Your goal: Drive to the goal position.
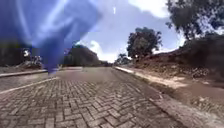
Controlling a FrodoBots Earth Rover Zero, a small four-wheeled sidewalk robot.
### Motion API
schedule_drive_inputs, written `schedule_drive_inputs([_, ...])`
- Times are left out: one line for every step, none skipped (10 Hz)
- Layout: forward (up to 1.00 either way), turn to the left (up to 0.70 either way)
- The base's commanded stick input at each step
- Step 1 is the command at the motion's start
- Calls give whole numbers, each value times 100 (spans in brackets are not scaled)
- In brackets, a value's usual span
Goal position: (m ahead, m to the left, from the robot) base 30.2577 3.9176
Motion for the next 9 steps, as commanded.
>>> schedule_drive_inputs([50,0])
schedule_drive_inputs([50,9])
schedule_drive_inputs([50,22])
schedule_drive_inputs([50,27])
schedule_drive_inputs([50,10])
schedule_drive_inputs([50,0])
schedule_drive_inputs([50,0])
schedule_drive_inputs([50,0])
schedule_drive_inputs([50,0])
